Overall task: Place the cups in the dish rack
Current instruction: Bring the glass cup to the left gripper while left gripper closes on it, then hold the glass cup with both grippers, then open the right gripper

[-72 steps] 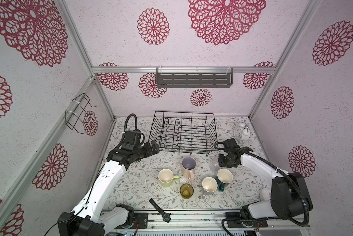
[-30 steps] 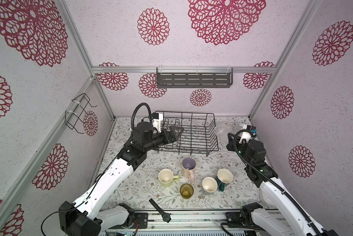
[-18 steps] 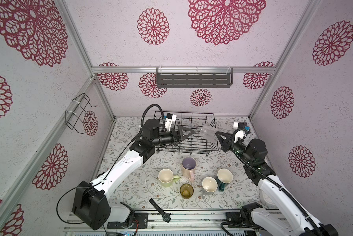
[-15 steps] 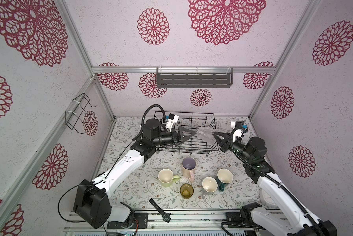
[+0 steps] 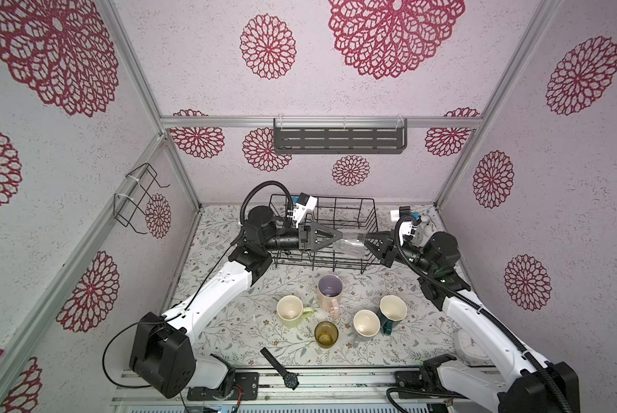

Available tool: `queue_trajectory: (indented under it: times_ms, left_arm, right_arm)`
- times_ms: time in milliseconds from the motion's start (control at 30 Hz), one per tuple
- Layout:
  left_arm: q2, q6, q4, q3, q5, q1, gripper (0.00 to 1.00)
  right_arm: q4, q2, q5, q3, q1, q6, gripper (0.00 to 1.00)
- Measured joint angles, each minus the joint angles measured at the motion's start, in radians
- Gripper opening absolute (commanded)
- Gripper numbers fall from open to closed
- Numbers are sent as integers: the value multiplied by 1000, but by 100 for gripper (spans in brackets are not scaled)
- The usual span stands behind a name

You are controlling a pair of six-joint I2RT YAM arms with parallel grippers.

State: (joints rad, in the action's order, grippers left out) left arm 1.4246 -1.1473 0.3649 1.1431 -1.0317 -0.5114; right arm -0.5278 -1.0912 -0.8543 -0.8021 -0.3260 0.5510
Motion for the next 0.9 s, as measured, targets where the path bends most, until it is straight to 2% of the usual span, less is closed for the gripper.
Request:
queue_trajectory:
  times_ms: [267, 600, 900]
  left_arm:
    - [47, -8, 11, 0, 8, 27, 97]
    - [79, 26, -23, 3, 5, 35, 97]
    - [94, 120, -166, 23, 57, 38, 97]
  right_arm:
    - [20, -65, -3, -31, 5, -14, 0]
    - [170, -61, 20, -69, -2, -166, 0]
    - [279, -32, 24, -97, -22, -278, 0]
